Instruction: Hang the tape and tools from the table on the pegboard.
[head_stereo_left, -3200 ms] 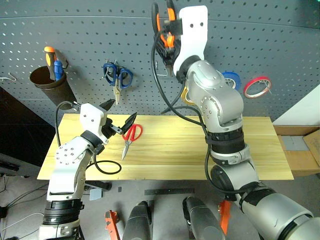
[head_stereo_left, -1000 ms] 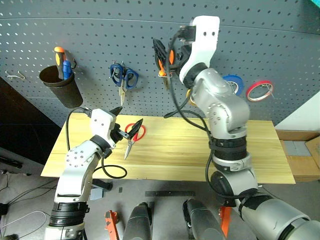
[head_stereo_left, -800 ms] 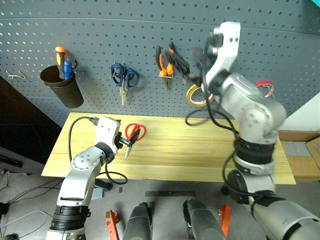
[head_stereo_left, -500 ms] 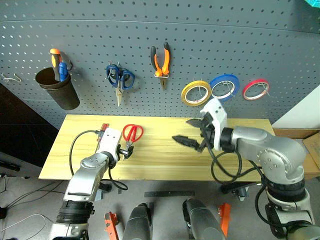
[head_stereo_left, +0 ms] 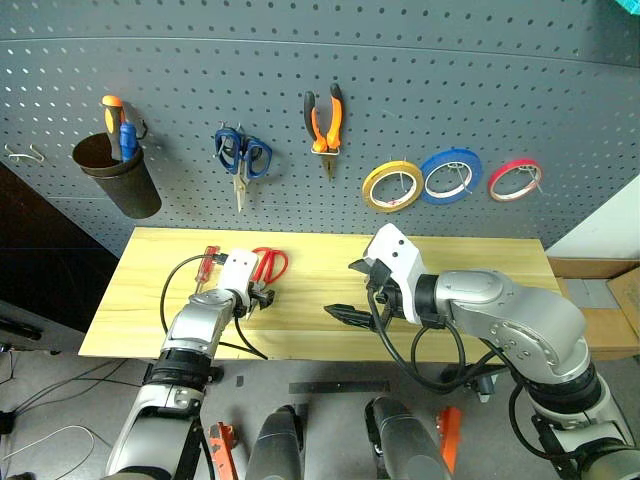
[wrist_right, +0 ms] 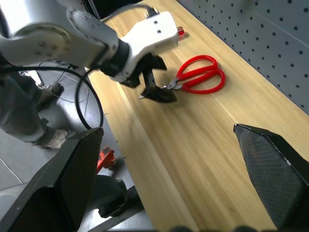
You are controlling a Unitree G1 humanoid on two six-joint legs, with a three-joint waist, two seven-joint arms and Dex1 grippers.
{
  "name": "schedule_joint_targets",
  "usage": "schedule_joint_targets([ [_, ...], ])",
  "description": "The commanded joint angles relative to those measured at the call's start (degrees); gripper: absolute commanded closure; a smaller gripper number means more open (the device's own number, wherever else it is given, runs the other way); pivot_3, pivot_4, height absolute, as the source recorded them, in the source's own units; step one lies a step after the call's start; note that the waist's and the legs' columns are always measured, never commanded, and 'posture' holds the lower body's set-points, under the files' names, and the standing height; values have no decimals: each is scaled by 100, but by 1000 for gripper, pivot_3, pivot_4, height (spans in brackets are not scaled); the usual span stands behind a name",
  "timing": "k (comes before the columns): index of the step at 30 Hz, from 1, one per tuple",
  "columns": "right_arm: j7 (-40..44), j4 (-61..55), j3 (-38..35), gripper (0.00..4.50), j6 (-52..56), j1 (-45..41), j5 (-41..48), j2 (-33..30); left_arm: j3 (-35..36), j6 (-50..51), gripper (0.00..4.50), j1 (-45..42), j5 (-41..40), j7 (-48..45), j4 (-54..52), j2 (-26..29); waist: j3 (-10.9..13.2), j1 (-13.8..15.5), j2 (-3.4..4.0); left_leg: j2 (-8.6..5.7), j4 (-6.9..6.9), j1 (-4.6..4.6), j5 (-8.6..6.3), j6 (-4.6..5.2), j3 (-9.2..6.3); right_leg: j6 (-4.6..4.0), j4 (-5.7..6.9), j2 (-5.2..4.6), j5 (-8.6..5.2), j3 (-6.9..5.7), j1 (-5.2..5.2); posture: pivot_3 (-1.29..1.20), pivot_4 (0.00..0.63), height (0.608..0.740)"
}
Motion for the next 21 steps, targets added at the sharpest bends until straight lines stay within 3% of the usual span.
schedule_joint_targets([
  [1, 23, -191, -2, 13, -38, -144, -22, -21, -54, -127, 0, -92, 68, -93, 234, -59, 1, -5, 1, 0, 0, 0, 0, 0, -1, 0, 0, 0, 0, 0, 0, -172, 303, 740],
  [3, 13, -185, -10, 13, -29, -167, -30, -28, -51, -177, 0, -104, 76, -95, 324, -71, 1, -10, 3, 0, -1, 0, 0, 0, 1, 0, -1, 0, 0, 1, 1, -178, 305, 740],
  [16, 20, -174, 29, 0, -53, -243, -187, -214, 60, -634, 4310, -79, 116, -28, 727, -63, 7, -81, 11, 0, -2, 1, 0, 0, 0, 2, -6, 0, -1, 1, 2, -186, 305, 740],
  [21, 68, -158, 135, 0, -160, -218, -352, -372, 164, -941, 4325, 198, 89, -20, 409, -62, 10, -119, 17, 1, -6, 1, 0, 0, 1, 2, -13, 0, -1, 3, 3, -179, 300, 740],
])
